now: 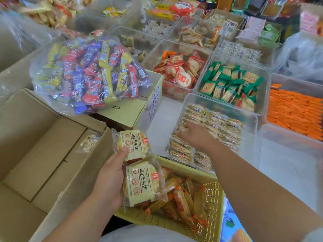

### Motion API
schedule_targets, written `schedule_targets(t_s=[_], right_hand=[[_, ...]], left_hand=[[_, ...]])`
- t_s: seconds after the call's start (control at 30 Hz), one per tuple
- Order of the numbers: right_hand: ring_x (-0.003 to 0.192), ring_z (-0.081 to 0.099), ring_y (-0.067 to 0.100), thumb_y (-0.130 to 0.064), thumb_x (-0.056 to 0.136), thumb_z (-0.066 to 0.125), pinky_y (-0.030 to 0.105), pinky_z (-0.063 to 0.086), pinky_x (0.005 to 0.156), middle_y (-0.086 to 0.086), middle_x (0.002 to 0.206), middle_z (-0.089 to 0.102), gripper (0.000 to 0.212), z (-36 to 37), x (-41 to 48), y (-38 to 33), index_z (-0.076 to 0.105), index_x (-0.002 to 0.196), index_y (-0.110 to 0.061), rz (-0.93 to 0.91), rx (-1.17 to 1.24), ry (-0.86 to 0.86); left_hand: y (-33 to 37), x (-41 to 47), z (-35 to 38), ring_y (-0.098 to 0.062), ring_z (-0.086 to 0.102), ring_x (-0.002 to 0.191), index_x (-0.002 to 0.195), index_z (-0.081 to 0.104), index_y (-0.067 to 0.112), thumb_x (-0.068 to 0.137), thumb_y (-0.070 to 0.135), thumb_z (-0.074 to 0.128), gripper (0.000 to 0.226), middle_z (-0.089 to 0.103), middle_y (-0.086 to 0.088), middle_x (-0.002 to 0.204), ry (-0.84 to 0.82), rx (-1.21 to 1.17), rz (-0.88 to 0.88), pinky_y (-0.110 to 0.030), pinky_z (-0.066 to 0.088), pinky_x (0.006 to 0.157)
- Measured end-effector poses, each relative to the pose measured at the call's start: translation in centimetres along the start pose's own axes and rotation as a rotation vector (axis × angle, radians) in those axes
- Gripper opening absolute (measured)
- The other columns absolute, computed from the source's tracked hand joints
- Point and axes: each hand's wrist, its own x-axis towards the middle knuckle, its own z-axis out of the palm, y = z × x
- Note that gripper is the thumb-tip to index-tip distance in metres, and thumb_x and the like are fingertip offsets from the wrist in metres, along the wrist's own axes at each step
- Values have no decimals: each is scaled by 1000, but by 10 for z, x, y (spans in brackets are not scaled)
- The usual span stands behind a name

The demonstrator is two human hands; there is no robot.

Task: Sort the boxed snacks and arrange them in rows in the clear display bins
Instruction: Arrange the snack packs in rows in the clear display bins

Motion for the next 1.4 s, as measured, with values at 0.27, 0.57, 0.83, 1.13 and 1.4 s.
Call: schedule_targets(t_s=[0.27, 0.57, 0.83, 1.13, 1.4], right_hand=[[142, 41, 22, -70, 88, 58, 38, 35, 110, -5, 160, 37, 73, -3, -8, 15, 37, 152, -41, -146, -41, -165], [147, 33, 31, -79, 90, 38, 49, 29, 118, -1, 163, 33, 76, -5, -4, 13, 23, 156, -44, -121, -267, -212], [149, 24, 30, -72, 92, 46, 57, 23, 118, 2, 160, 35, 79, -9, -35, -7, 23, 158, -36, -296, -360, 88], [143, 40, 32, -35, 85, 76, 54, 42, 109, 3, 159, 39, 67, 14, -111, -28, 48, 146, -37, -965, -365, 365], [131, 53, 25, -26, 97, 58, 42, 43, 110, 7, 128, 63, 36, 11, -121, -5, 66, 127, -8, -872, -61, 431]], left_hand=[[-1, -3, -6, -34, 78, 93, 117, 74, 24, 99, 42, 59, 29, 79, -13, 107, -2, -12, 12, -49, 63, 62], [1, -8, -1, -37, 76, 100, 105, 80, 30, 97, 46, 60, 27, 78, -15, 112, -40, 17, -1, -58, 61, 79], [15, -18, -1, -37, 77, 94, 105, 80, 30, 91, 49, 65, 28, 78, -15, 109, -39, 36, 30, -47, 62, 63], [24, -16, 6, -44, 74, 102, 116, 77, 19, 83, 50, 73, 45, 74, -23, 118, -243, 189, -159, -47, 62, 71], [14, -9, 16, -40, 74, 96, 118, 76, 13, 82, 49, 78, 51, 73, -26, 116, -271, 261, -190, -51, 60, 82]])
